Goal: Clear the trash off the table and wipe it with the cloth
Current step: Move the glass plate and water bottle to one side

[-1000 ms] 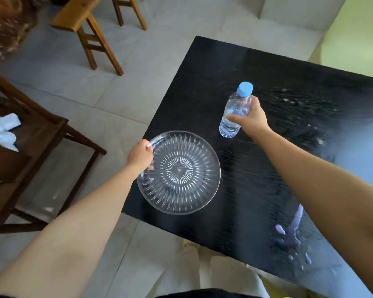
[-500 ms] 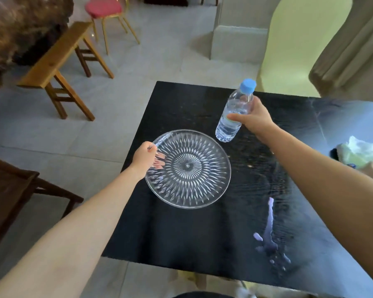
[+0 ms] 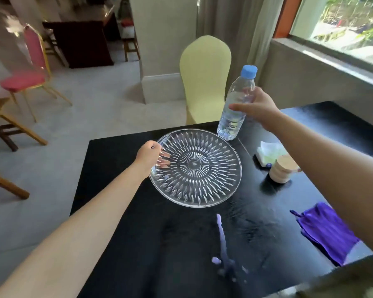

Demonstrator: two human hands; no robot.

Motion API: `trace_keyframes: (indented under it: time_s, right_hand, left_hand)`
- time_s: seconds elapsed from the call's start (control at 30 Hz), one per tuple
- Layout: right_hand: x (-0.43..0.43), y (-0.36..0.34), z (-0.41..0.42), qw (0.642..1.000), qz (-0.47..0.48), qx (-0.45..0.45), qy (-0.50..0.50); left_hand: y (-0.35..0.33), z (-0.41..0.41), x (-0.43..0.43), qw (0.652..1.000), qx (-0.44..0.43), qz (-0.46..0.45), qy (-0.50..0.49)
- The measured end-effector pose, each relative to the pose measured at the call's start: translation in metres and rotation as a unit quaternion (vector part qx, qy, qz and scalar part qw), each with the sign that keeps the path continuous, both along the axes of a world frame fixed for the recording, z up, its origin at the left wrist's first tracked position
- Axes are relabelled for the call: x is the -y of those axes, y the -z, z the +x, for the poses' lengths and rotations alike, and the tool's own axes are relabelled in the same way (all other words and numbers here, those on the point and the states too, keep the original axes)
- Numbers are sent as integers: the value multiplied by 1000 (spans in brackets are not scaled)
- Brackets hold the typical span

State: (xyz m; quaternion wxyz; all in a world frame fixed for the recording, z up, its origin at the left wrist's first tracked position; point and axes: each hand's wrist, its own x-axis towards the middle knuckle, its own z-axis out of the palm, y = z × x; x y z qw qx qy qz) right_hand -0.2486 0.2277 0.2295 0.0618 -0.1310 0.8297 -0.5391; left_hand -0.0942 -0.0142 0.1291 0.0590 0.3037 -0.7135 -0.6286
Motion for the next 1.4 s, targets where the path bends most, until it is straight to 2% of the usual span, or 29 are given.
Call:
trace_keyframes:
  time_s: [0.3, 0.57, 0.77, 0.93, 1.2, 1.4]
  right_hand:
    - [-133, -37, -65, 996, -10, 1, 88]
    - [-243, -28, -119, 995, -30, 11, 98]
    - [-307, 34, -162, 982, 11, 47, 180]
    - [-336, 97, -185, 971, 30, 81, 222]
    - [-340, 188, -213, 965, 6, 130, 227]
    - [-334, 224, -227, 963, 18, 139, 228]
  left_hand:
    - [-32, -104, -112, 995, -26, 5, 99]
    - [-20, -185, -216, 991, -6, 28, 130]
    - [16, -222, -276, 991, 30, 29, 129]
    - [49, -239, -286, 991, 67, -1, 113]
    - [70, -229, -283, 992, 90, -8, 89]
    - [74, -215, -277, 991, 113, -17, 76]
